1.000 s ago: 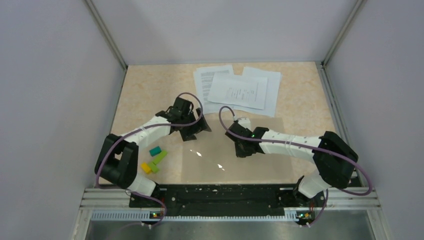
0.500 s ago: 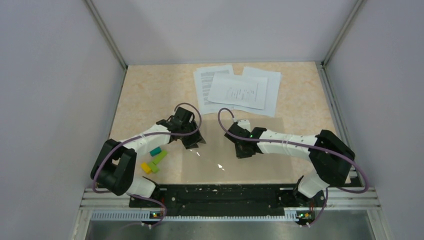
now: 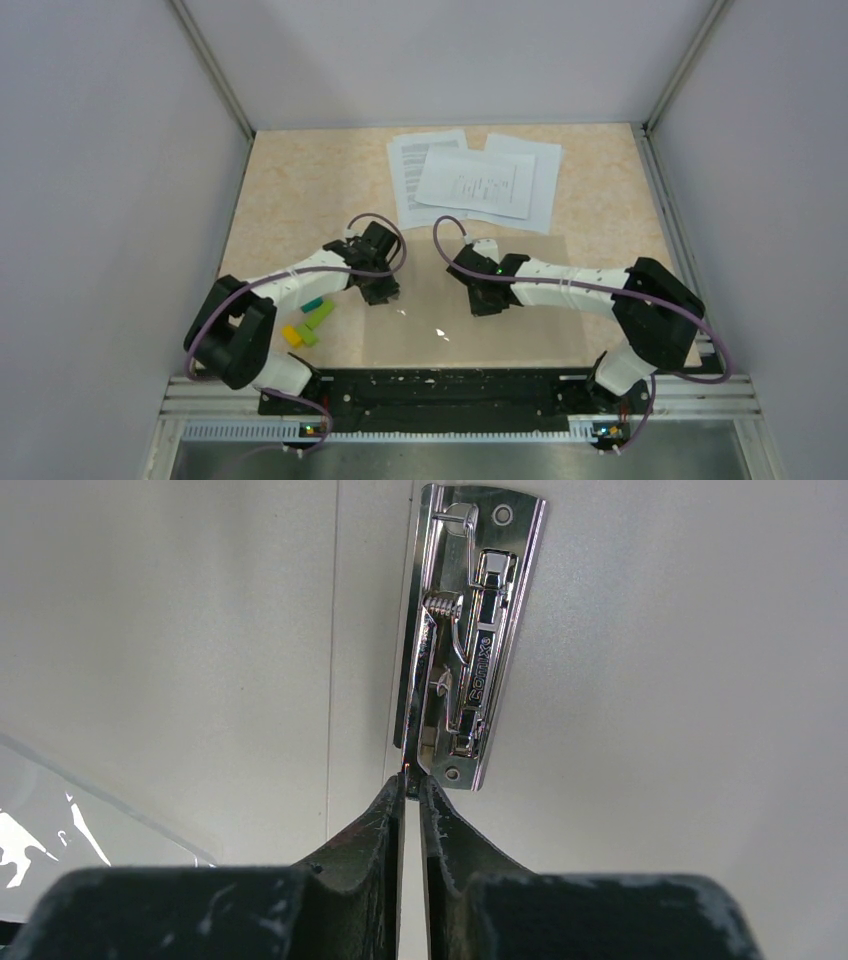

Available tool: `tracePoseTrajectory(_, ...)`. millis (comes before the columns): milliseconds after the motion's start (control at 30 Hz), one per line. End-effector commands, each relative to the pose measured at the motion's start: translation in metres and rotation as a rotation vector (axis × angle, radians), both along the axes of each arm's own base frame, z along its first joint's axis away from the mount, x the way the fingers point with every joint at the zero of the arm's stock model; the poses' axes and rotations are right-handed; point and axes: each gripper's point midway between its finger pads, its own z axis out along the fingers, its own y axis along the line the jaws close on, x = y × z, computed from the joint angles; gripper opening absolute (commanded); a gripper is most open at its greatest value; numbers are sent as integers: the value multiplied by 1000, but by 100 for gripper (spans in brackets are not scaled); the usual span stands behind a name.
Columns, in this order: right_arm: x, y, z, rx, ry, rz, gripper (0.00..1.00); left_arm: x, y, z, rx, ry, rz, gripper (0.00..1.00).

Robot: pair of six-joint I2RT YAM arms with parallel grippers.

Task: Put the files into the folder

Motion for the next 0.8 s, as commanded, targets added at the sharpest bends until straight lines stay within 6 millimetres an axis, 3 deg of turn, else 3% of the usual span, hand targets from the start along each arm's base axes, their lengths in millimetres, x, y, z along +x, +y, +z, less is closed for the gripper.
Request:
tracePoseTrajectory(0,1,5,-1,-13,-8,19,8,9,13,-2,95,3,73,33)
tracePoseTrajectory(533,-23,-45,-34,-202,36,-50,3,-9,38,-30,239,121,166,31)
tracePoseTrajectory(567,-14,-32,14,-37,-68,-66,3,-9,39,-32,244,124,172,31)
tracePoseTrajectory(600,-24,-51,-29,-206,24,-65,3,-9,41,-32,247,124,175,31)
tracePoseTrajectory(767,-34,-70,-44,-298,58,-77,1,-6,46,-31,257,126,179,31)
